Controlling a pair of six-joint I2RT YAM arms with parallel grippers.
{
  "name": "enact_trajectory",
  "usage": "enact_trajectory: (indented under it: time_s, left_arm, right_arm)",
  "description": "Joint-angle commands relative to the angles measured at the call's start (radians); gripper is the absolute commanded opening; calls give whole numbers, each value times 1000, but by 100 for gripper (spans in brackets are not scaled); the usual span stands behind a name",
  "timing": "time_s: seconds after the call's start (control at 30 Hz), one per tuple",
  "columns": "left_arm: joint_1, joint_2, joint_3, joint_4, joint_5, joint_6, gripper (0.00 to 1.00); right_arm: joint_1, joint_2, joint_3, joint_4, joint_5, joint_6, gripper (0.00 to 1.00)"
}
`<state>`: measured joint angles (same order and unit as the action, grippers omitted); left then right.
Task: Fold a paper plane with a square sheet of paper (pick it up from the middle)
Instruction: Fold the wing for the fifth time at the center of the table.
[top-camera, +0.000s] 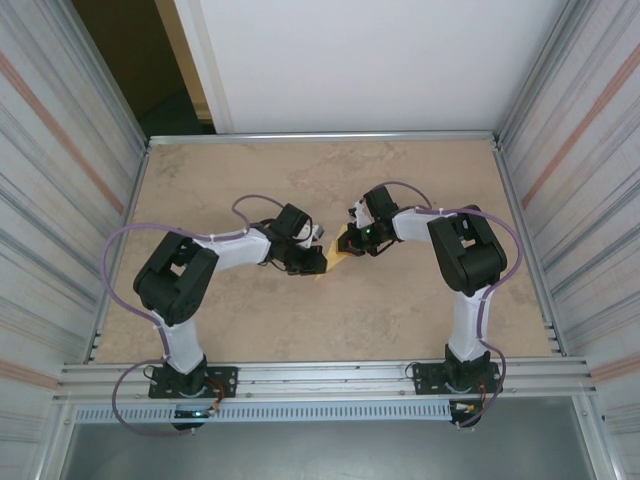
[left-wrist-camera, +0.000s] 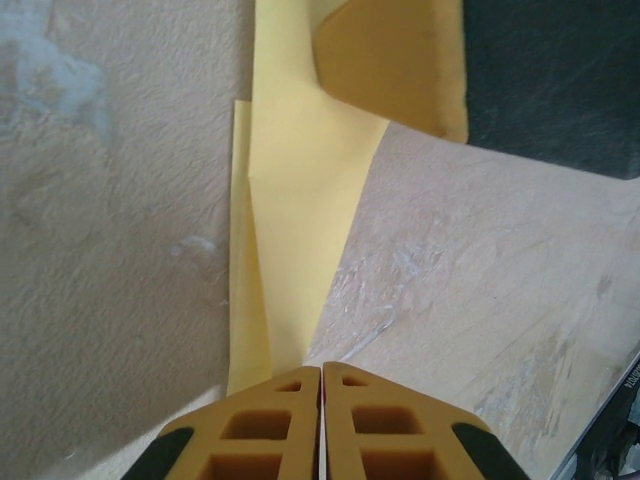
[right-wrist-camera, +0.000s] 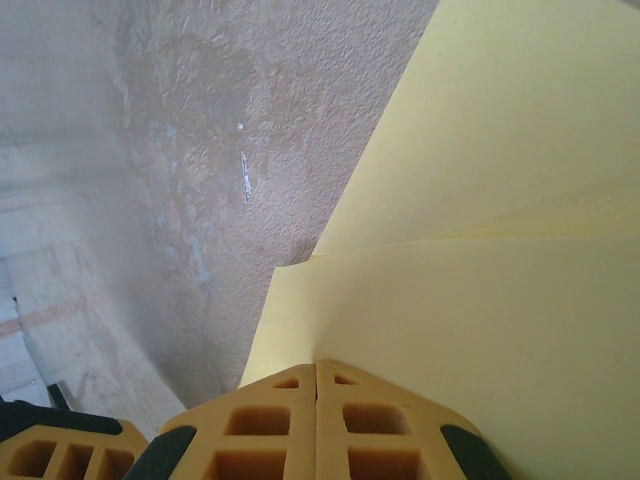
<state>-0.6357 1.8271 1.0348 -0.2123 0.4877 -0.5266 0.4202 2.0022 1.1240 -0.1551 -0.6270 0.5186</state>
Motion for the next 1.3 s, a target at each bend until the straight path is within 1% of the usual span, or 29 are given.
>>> enact_trajectory:
  time_s: [0.0,0.37,0.53,0.73,0.87,1.0,1.27]
  left_arm:
    - [12,16,-22,1,-9,9,9]
    - [25,26,-39,24,-5,-4,8]
    - [14,-16,-41,35,-10,-1,9]
    - [-13,-103,-75,36,-114,6,15]
    - [-20,-114,-83,69,-80,11,16]
    - [-54,-103,-48,71,-73,17,15]
    - [-56,-10,6,54,-94,9,11]
  right_arm:
    - [-8,93,-36,-98,199,-19,4]
    - [-5,94,-39,-101,203,-21,5]
    - [-6,92,-39,-101,205,-20,5]
    - [-7,92,-37,-101,206,-17,5]
    - [-5,92,-38,-102,206,-18,5]
    - [-4,92,-40,-103,210,-17,5]
    - [-2,96,-40,-103,213,-15,5]
